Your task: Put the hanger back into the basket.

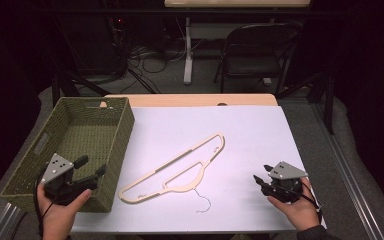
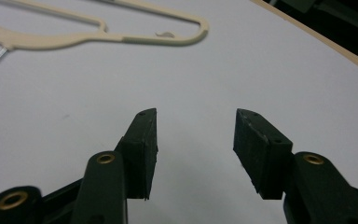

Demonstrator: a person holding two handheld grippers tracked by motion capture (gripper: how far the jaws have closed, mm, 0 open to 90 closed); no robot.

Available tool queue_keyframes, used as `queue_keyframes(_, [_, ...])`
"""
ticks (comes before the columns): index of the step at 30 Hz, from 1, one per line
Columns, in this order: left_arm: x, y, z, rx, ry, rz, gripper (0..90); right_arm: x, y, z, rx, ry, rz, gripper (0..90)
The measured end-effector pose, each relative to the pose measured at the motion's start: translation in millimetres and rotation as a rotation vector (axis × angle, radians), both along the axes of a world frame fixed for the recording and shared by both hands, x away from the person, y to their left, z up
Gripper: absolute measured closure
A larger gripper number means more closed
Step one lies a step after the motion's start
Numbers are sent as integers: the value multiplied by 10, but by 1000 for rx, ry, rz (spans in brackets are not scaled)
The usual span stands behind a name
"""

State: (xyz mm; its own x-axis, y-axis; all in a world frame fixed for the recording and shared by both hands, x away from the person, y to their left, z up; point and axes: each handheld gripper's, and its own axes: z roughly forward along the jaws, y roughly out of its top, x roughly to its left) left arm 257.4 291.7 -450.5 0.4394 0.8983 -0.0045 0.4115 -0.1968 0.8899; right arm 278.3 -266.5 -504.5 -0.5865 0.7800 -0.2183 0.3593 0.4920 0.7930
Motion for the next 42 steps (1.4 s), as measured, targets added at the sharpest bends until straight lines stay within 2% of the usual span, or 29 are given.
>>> queue_keyframes(3, [-2,6,6,-4,-1,0,310,90,93,131,7,40,28,485])
queue_keyframes(8, [-11,20,13,-8,-3,5,310,233,254,415,8,56,70,486])
queue_keyframes(9, [-11,20,13,-8,-3,5,310,233,254,415,8,56,70,486])
queue_keyframes(10, [-16,25,17,-10,-4,6,310,294,298,522,8,70,82,487])
queue_keyframes(11, [-20,27,19,-10,-5,7,310,323,317,567,12,78,83,488])
queue_keyframes(20, [-27,46,22,-11,-5,13,310,549,426,807,23,135,102,484])
queue_keyframes(22, [-27,46,23,-12,-6,13,310,606,451,864,41,154,104,480])
queue_keyframes(25, [-25,42,22,-11,-6,13,310,703,493,955,39,149,110,479])
queue_keyframes(27, [-22,41,20,-11,-4,12,310,769,524,1015,49,163,113,479])
queue_keyframes(33, [-17,35,12,-9,-1,9,310,983,671,1089,62,174,138,480])
queue_keyframes(39, [-12,32,11,-6,0,9,310,1149,941,1090,33,185,174,483])
queue_keyframes(42, [-10,38,6,-7,0,10,310,1227,1102,1070,18,198,214,484])
